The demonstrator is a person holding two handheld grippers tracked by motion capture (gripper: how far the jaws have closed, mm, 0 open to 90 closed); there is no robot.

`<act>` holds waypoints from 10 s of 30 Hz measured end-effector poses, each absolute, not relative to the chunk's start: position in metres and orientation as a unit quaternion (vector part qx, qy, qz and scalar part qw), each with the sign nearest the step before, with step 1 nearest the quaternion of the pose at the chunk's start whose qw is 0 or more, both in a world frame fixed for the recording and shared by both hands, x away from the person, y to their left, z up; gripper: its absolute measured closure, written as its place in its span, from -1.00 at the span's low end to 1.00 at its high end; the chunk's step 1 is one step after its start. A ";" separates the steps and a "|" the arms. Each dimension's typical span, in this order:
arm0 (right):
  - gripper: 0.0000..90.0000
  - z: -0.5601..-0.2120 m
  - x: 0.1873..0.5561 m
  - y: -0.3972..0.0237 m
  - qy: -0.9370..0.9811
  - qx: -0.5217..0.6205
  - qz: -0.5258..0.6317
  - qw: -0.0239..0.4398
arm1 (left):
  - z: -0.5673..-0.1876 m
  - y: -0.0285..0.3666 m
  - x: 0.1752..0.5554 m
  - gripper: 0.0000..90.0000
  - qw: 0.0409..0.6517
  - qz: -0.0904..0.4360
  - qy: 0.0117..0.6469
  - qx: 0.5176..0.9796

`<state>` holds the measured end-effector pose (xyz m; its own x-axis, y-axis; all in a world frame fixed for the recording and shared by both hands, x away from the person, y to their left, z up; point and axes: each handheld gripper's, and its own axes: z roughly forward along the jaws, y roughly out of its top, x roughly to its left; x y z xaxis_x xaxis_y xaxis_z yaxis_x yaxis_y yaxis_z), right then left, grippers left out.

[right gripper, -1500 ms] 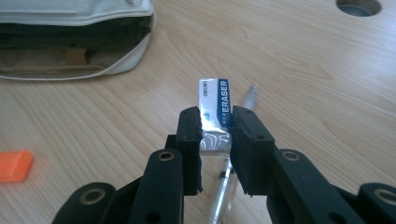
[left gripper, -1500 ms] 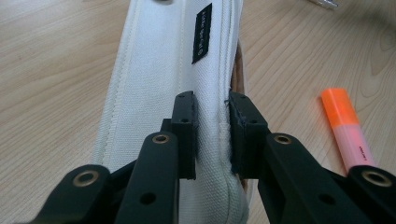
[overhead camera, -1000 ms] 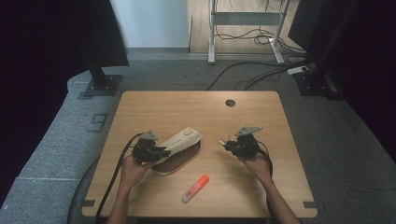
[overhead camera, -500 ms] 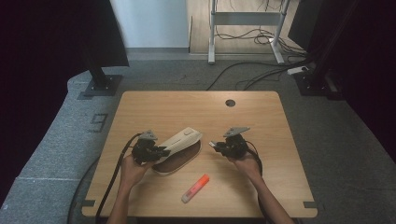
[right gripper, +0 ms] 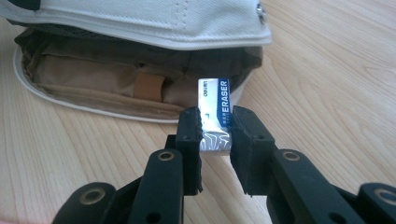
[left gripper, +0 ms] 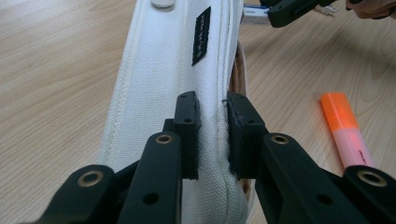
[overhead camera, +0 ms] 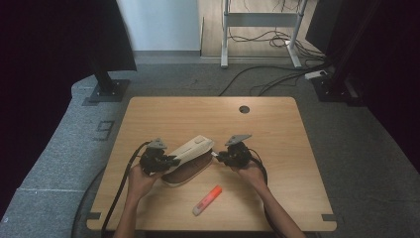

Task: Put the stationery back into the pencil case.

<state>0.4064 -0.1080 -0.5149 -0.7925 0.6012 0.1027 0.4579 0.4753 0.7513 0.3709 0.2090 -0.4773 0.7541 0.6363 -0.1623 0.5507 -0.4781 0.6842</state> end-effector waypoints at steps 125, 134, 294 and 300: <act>0.42 -0.518 0.409 -0.206 0.836 0.400 0.349 0.136 | -0.477 0.208 0.371 0.67 0.383 0.044 0.339 0.858; 0.47 -0.533 0.415 -0.215 0.831 0.418 0.344 0.125 | -0.478 0.208 0.371 0.67 0.382 0.043 0.338 0.859; 0.32 -0.512 0.400 -0.035 0.900 0.241 0.358 0.061 | -0.474 0.207 0.371 0.68 0.392 0.041 0.337 0.855; 0.34 -0.514 0.394 -0.049 0.898 0.247 0.360 0.057 | -0.474 0.207 0.371 0.67 0.391 0.042 0.337 0.856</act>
